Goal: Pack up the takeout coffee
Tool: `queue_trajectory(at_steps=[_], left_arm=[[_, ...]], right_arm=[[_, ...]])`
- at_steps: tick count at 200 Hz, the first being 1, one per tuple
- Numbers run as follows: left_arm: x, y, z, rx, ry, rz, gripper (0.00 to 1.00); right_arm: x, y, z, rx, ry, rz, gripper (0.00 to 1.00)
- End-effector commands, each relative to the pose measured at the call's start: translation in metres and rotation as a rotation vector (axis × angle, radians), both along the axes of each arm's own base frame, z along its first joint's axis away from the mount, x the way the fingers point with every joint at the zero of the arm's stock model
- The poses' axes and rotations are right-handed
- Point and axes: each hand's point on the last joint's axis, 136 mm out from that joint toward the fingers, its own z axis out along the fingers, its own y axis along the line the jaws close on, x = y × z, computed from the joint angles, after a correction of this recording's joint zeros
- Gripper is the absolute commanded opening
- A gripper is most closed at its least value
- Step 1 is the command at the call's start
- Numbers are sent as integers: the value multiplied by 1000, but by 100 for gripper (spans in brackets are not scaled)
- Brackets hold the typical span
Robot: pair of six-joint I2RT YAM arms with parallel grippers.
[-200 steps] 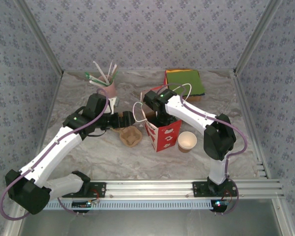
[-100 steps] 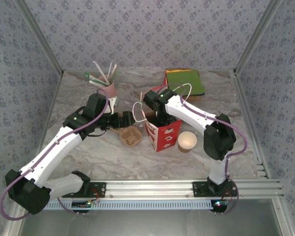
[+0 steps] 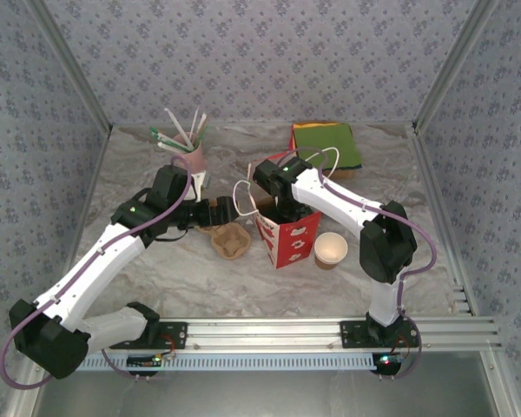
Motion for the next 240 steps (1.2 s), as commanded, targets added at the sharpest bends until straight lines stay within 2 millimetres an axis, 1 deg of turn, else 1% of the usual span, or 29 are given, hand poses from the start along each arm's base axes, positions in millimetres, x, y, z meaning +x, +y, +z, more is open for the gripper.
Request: queue_trajectory(at_steps=[1,72,94,240], left_arm=[[0,-2,10,-14,-36,-13,100],[1,-3,9,-10,-32,-15,100],[2,-3,8,-8,-33,-16,100],[2,-3,8,-7,-31,-17,100]], right_arm=[[-8,-9,2,-36,21,-15,87],[-7,-8,2,-33,23,-14,88],[-7,-8,2,-34,24,-14,89],[-7,-9,4,-32,17,-20,90]])
